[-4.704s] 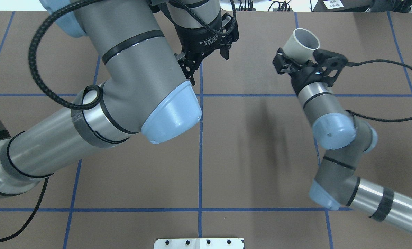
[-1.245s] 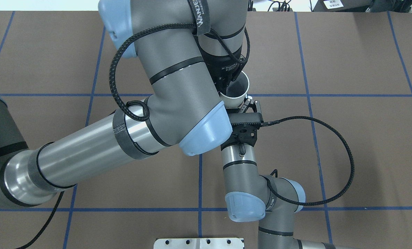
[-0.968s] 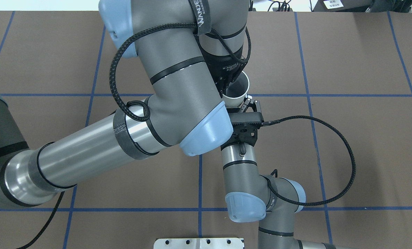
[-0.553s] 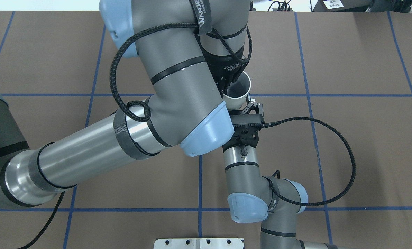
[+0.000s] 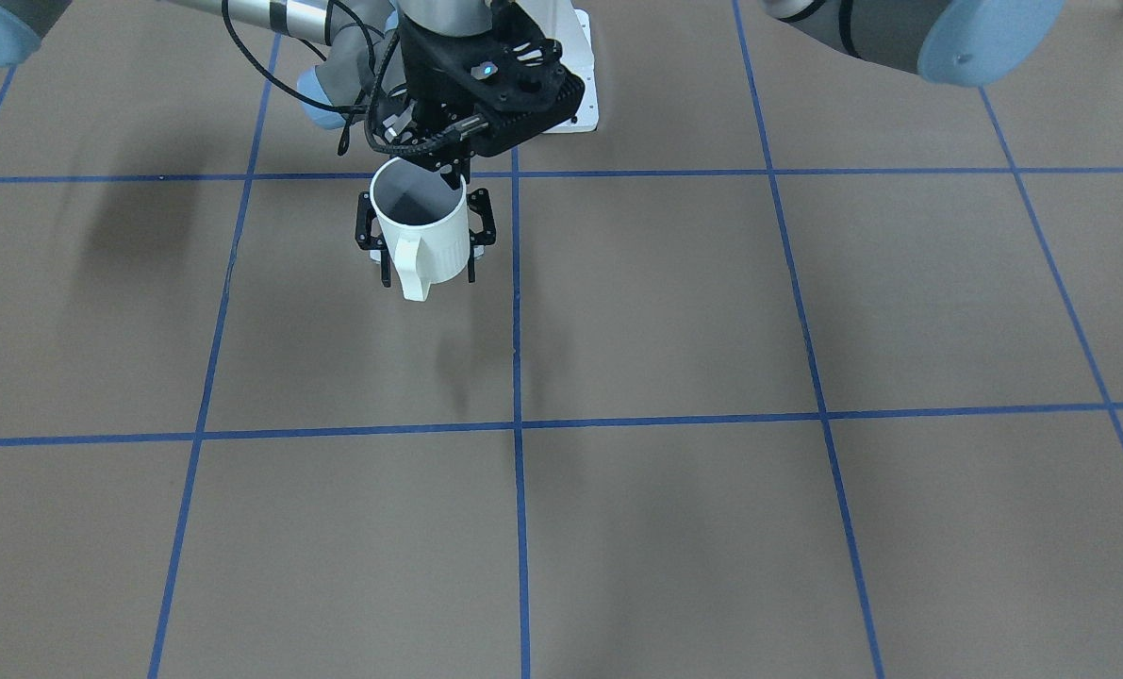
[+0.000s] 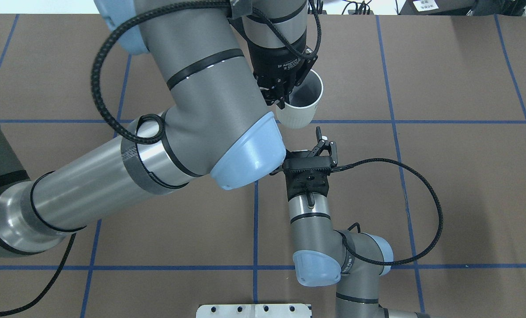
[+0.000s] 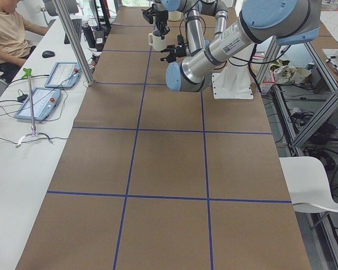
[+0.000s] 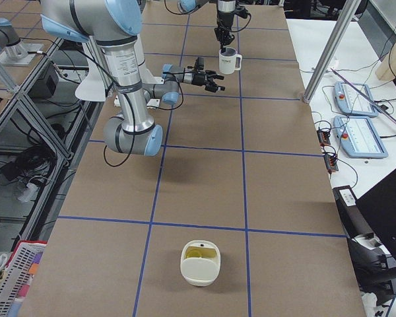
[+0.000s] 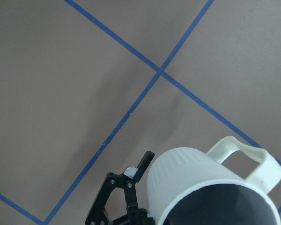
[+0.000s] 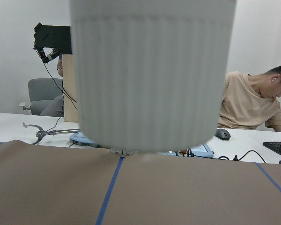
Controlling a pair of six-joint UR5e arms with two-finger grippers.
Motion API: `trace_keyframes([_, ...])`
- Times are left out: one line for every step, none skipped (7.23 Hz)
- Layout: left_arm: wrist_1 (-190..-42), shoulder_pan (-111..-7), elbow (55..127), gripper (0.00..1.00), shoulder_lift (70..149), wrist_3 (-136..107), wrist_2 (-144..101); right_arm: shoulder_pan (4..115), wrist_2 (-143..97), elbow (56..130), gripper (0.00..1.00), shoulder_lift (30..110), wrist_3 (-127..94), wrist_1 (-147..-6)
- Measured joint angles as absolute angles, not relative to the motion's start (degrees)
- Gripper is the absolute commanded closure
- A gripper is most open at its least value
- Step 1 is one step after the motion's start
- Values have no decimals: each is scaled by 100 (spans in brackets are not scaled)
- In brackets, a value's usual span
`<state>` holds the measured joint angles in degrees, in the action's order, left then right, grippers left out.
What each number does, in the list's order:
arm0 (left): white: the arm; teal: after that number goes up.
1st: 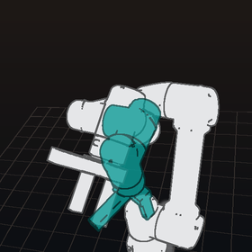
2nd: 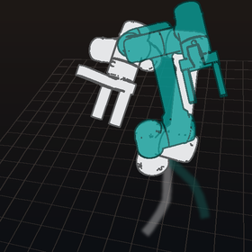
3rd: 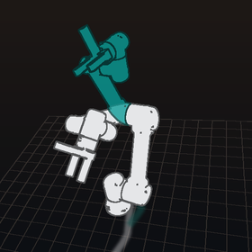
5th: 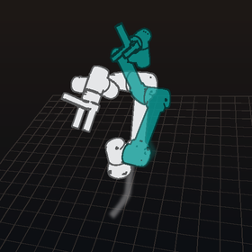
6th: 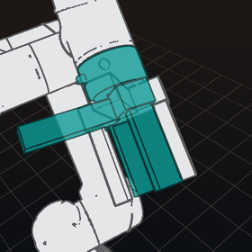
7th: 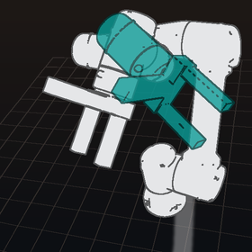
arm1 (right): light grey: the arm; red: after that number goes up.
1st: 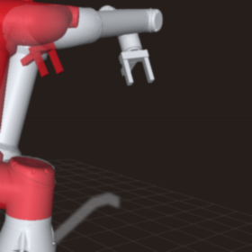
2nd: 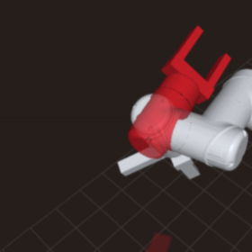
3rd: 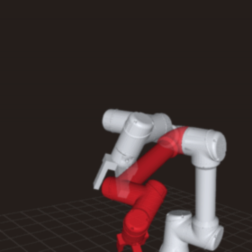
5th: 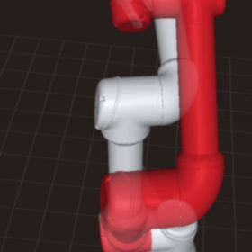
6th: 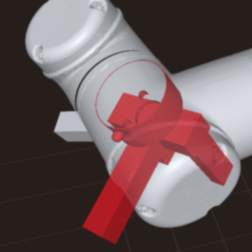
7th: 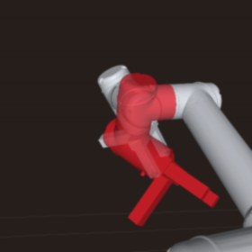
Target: Left arm hands cup to right arm to dump lemon
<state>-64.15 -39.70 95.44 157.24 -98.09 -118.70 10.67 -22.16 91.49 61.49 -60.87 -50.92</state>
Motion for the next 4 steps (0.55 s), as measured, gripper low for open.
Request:
trace_keyframes([-6404, -4045, 9979, 100, 15372, -9447, -11878, 1183, -2549, 9305, 0, 6215, -6028, -5091])
trace_keyframes([-6406, -4110, 10546, 100, 14785, -8930, -11879, 1412, -3164, 9653, 0, 6427, -5978, -5093])
trace_keyframes([-6418, -4161, 11096, 100, 14099, -8398, -11872, 1692, -3854, 9978, 0, 6740, -5912, -5091])
trace_keyframes([-6464, -4217, 11590, 100, 13355, -7842, -11861, 2059, -4692, 10312, 0, 7099, -5736, -5091])
